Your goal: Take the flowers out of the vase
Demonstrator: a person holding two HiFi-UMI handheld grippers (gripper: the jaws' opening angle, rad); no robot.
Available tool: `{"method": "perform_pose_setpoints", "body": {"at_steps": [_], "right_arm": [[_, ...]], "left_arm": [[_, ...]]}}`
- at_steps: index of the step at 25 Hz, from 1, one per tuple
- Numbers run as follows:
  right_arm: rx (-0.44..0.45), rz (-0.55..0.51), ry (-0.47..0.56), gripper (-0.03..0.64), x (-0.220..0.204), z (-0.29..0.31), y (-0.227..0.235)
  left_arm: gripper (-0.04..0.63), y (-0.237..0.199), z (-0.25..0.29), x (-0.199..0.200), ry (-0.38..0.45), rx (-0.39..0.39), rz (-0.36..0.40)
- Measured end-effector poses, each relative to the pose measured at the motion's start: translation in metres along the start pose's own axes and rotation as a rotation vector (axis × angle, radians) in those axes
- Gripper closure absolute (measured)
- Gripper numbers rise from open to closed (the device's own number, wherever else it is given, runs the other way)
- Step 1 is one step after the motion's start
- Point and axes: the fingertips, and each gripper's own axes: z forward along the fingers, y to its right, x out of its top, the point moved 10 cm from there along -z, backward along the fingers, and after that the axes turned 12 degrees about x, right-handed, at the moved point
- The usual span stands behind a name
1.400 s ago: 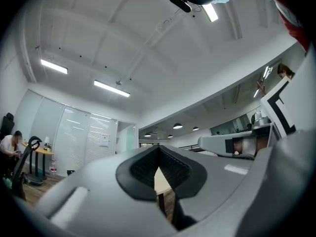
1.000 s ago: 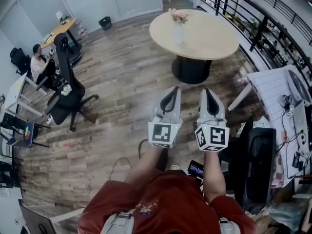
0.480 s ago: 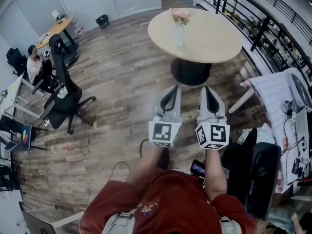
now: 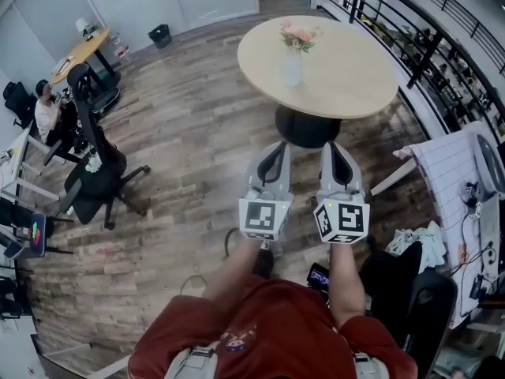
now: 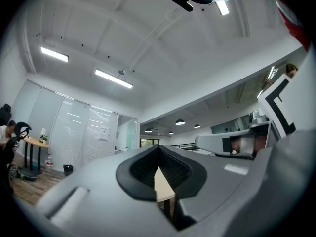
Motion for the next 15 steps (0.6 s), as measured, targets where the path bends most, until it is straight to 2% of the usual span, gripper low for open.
{"method": "perform_pose_setpoints", "body": {"at_steps": [7,15], "right_arm": [[0.003,-0.007,-0.021,0.615,-0.014,0.076,0.014],[-0.007,-0.028,-0.015,0.615,-0.019,0.165,0.027]], "left_arm": [[0.591,-0.047,0.064,-0.015,-0.003,0.019,0.0],[0.591,-0.094,0.138,-0.026,0.009,-0.002,-0.001]]}}
